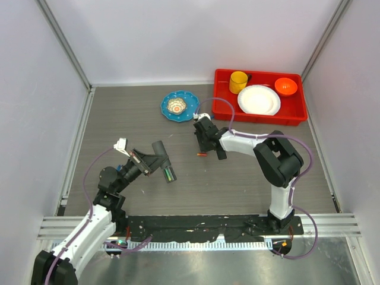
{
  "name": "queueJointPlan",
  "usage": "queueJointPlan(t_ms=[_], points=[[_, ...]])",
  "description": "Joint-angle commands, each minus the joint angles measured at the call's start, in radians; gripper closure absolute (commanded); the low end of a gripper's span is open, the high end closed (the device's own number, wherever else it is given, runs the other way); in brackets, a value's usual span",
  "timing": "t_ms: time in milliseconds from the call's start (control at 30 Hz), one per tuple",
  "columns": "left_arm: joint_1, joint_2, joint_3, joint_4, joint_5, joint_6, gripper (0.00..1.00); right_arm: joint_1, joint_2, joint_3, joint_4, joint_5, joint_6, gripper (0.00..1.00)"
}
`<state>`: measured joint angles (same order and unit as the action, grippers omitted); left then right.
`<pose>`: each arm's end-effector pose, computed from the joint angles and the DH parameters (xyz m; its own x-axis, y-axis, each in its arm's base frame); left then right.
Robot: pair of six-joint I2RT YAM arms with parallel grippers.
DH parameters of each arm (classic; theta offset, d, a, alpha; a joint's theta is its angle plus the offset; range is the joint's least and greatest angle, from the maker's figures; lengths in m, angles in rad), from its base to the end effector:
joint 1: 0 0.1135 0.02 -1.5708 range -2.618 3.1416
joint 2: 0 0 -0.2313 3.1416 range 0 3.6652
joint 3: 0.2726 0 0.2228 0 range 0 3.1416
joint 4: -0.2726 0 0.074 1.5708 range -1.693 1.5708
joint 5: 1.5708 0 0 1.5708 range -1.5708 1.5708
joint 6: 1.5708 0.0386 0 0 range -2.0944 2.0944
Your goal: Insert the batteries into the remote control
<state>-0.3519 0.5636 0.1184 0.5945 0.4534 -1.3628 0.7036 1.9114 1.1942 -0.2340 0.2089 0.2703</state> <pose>0.1363 -0.0681 0.2150 -0.6722 -0.6902 -0.2680 0.2846 0.0933 -0.9541 0.2822 0.2289 0.1447 -0.7427 -0.2876 -0.6047 -0.3557 0.9346 -0.0076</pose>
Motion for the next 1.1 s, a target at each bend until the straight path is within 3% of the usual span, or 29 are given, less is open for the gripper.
queueJointPlan(t_ms=[0, 167, 433, 733, 867, 1067], points=[[0.005, 0.015, -0.006, 0.077, 0.005, 0.001, 1.0, -0.009, -0.017, -0.03, -0.039, 0.026, 0.026, 0.84], [0.004, 0.033, -0.008, 0.09, 0.004, 0.008, 1.0, -0.012, -0.11, -0.022, -0.028, 0.029, 0.064, 0.99], [0.004, 0.093, -0.008, 0.148, 0.018, 0.013, 1.0, -0.006, -0.233, -0.038, -0.057, -0.009, 0.084, 0.99], [0.004, 0.107, -0.037, 0.163, 0.038, 0.024, 1.0, 0.085, -0.422, -0.194, -0.053, -0.112, 0.02, 0.99], [0.004, 0.104, -0.054, 0.162, 0.027, 0.019, 1.0, 0.178, -0.43, -0.245, -0.047, -0.086, -0.068, 0.99], [0.004, 0.093, -0.051, 0.16, 0.027, 0.014, 1.0, 0.189, -0.335, -0.251, -0.021, -0.029, -0.135, 0.99]])
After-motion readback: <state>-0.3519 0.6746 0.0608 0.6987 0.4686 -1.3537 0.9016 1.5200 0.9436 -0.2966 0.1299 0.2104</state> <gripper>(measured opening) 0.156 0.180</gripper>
